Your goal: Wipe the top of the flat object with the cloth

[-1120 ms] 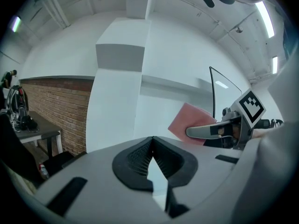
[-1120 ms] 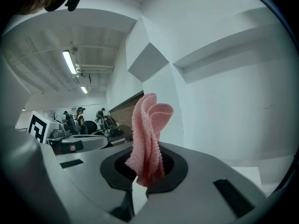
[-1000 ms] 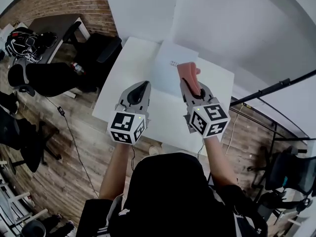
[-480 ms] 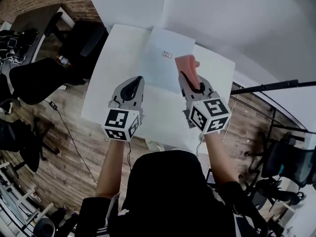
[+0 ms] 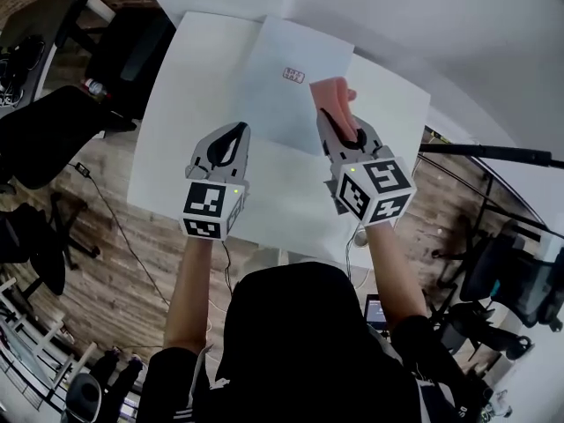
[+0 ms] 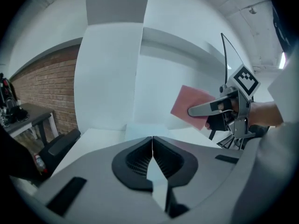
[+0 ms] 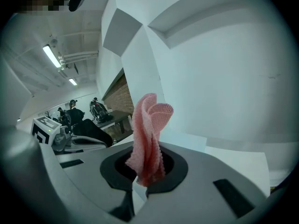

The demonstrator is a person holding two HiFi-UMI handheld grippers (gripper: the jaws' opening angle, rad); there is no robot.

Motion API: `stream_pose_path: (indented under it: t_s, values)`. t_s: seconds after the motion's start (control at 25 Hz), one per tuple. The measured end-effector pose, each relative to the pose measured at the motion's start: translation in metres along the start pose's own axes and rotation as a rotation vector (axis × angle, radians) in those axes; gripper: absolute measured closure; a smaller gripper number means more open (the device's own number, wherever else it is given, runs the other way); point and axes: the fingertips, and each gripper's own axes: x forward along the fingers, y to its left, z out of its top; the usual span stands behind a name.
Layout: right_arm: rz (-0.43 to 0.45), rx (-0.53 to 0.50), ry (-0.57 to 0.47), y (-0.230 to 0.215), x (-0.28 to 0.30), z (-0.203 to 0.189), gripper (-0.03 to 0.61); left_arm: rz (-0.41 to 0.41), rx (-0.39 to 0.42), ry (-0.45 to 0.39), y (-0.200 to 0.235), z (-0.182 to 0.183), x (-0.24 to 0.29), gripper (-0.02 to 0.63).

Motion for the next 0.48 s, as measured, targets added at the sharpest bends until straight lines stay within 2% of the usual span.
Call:
stream_pose_path:
  t_s: [0.16,0.28,0.48]
  values:
    - [-0.002,0.009,0.036,-0.013,0.009,-0.019,0.534,-0.059,-0.036,0.079,-0.002,-0.026,0.025,0.601]
    - [0.005,0.019,0.068,-0.016,0.022,-0.035,0.534,-0.074,-0.042,0.126,0.006,-0.043,0.042,0.600]
    - [0.003,0.052,0.099,-0.029,0.043,-0.055,0.534,-0.121,-0.048,0.161,0.013,-0.054,0.072,0.512]
